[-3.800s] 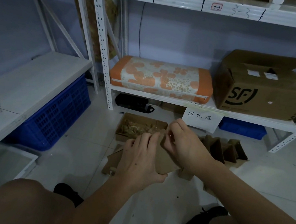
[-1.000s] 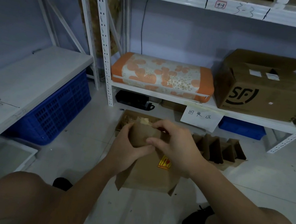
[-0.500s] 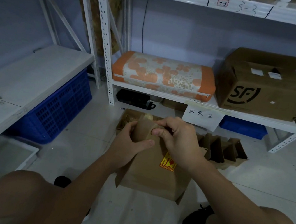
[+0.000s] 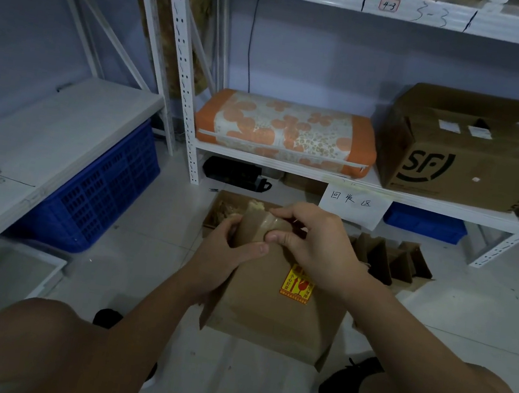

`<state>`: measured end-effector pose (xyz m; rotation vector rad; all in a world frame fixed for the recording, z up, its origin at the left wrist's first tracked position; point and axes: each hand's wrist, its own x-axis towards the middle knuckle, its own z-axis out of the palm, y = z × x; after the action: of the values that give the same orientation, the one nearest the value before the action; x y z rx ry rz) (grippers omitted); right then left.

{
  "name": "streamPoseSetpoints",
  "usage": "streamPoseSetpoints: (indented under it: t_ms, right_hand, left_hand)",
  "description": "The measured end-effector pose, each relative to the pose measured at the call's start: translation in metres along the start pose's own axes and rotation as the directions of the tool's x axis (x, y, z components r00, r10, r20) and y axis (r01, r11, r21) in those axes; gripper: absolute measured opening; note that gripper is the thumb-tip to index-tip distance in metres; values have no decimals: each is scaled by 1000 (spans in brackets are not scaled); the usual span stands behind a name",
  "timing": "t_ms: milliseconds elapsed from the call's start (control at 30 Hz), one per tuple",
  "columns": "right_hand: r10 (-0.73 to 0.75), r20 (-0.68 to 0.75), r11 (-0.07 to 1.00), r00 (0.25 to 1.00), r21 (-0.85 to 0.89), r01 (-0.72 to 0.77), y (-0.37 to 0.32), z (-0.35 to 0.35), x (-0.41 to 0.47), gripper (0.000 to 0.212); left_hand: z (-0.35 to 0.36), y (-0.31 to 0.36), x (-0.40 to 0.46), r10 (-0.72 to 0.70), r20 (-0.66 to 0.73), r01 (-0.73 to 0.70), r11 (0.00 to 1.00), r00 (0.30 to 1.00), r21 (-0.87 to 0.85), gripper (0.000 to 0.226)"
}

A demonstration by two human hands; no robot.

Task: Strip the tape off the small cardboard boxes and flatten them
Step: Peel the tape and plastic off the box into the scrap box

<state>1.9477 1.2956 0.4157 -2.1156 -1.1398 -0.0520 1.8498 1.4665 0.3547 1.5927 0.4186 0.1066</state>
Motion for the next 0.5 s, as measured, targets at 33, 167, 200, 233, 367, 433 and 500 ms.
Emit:
streamPoseSetpoints:
  t_ms: [33, 167, 200, 233, 367, 433, 500]
  right_hand:
    - [-1, -19, 1000, 1000, -9, 1, 0, 0, 1, 38]
    - [-51, -90, 998, 995, -47, 47, 0, 3, 2, 28]
    - [-68, -107, 996, 992, -61, 62, 0, 3, 3, 25]
    - [-83, -125, 994, 989, -77, 73, 0, 4, 3, 23]
    - [-122, -209, 989, 970, -103, 102, -1, 7, 4, 30]
    - [-131, -206, 988, 970, -111, 110, -1, 6, 4, 33]
    - [-137, -162, 985, 977, -125, 117, -1, 2, 4, 35]
  left_hand:
    - [1, 1, 0, 0, -3, 0, 1000, 1000, -5, 102]
    - [2, 3, 2, 6, -19, -5, 1000, 1000, 23, 101]
    - [3, 4, 2, 7, -19, -6, 999, 1000, 35, 102]
    - [3, 5, 1, 4, -19, -3, 999, 1000, 41, 103]
    - [7, 8, -2, 10, -5, -9, 1000, 1000, 25, 99]
    - [10, 7, -3, 1, 7, -1, 1000, 1000, -4, 95]
    - [9, 4, -4, -14, 9, 14, 1000, 1000, -8, 98]
